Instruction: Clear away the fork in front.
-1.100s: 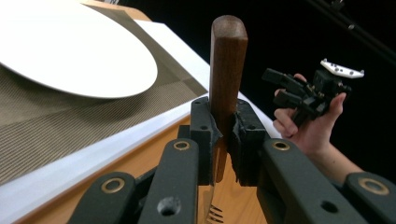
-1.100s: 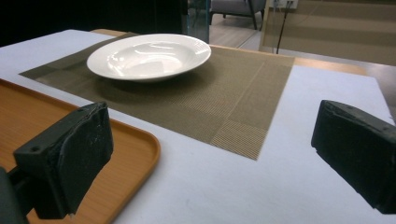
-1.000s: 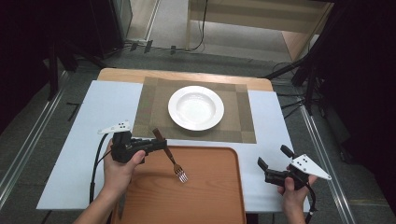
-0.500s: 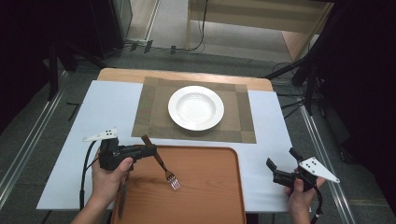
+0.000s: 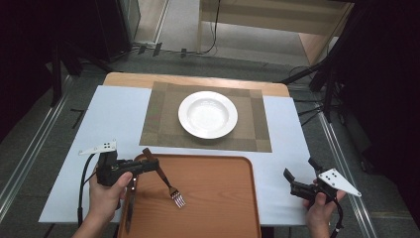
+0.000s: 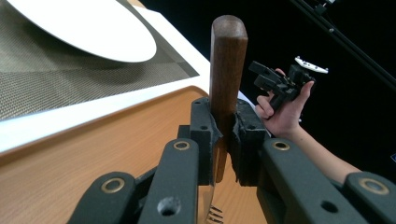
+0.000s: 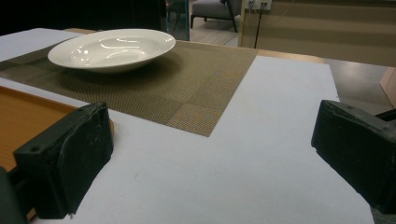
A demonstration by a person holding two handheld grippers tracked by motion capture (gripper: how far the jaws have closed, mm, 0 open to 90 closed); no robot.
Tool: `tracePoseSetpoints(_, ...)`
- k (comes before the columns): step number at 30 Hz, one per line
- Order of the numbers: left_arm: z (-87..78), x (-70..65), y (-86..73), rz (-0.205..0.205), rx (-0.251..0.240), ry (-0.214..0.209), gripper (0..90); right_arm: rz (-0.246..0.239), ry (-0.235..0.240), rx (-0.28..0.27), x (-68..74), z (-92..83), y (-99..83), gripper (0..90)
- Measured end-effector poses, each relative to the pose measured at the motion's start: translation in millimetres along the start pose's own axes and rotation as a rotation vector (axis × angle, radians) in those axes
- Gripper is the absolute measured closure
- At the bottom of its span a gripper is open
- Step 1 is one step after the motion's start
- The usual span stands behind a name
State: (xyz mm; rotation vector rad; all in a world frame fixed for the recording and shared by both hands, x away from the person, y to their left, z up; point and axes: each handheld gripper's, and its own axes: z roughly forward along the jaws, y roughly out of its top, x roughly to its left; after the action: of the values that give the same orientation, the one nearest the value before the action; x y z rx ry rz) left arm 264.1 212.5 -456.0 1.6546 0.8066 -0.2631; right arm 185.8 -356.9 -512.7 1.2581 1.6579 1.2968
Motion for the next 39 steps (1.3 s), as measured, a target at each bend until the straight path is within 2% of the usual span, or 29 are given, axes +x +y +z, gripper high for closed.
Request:
tracePoseSetpoints(6, -4.8, -0.6, -6.9, -0.006, 0.031, -0.011, 79.8, 0.008, 0.001, -0.009, -0.1, -0.4, -0.7, 0.0)
tracePoseSetpoints(8, -6.7, -1.6, -9.0, -0.002, 0.03, -0.002, 79.8, 0.012, 0.003, -0.015, -1.1, -0.6, -0.9, 0.0)
tracePoseSetpoints(14, -9.2, -0.5, -14.4, -0.021, 0.044, -0.02, 79.8, 0.021, 0.006, -0.02, -1.7, -0.8, -1.4, 0.0)
tracePoseSetpoints(20, -5.8, 1.3, -17.4, -0.042, 0.08, -0.049, 79.8, 0.023, 0.005, -0.018, -1.3, -0.8, -1.5, 0.0)
tracePoseSetpoints(24, -2.0, 4.7, -18.5, -0.063, 0.103, -0.072, 79.8, 0.023, 0.005, -0.018, -1.4, -0.6, -1.6, 0.0)
tracePoseSetpoints(29, 0.2, 15.4, -18.8, -0.107, 0.112, -0.084, 79.6, 0.022, 0.003, -0.017, -1.5, -0.3, -1.6, 0.0)
tracePoseSetpoints(32, 2.5, 22.5, -20.6, -0.102, 0.109, -0.033, 77.9, 0.021, 0.003, -0.015, -1.1, 0.1, -1.6, 0.0)
tracePoseSetpoints(34, 3.6, 27.4, -22.4, -0.109, 0.112, -0.021, 76.3, 0.019, 0.003, -0.013, -0.9, 0.4, -1.7, 0.0)
tracePoseSetpoints(37, 6.3, 29.4, -24.6, -0.077, 0.132, 0.084, 71.0, 0.018, 0.0, -0.012, -1.0, 0.6, -1.6, 0.0)
tracePoseSetpoints(39, 7.8, 30.1, -25.0, -0.062, 0.144, 0.105, 68.3, 0.019, -0.002, -0.007, -1.2, 1.0, -1.7, 0.0)
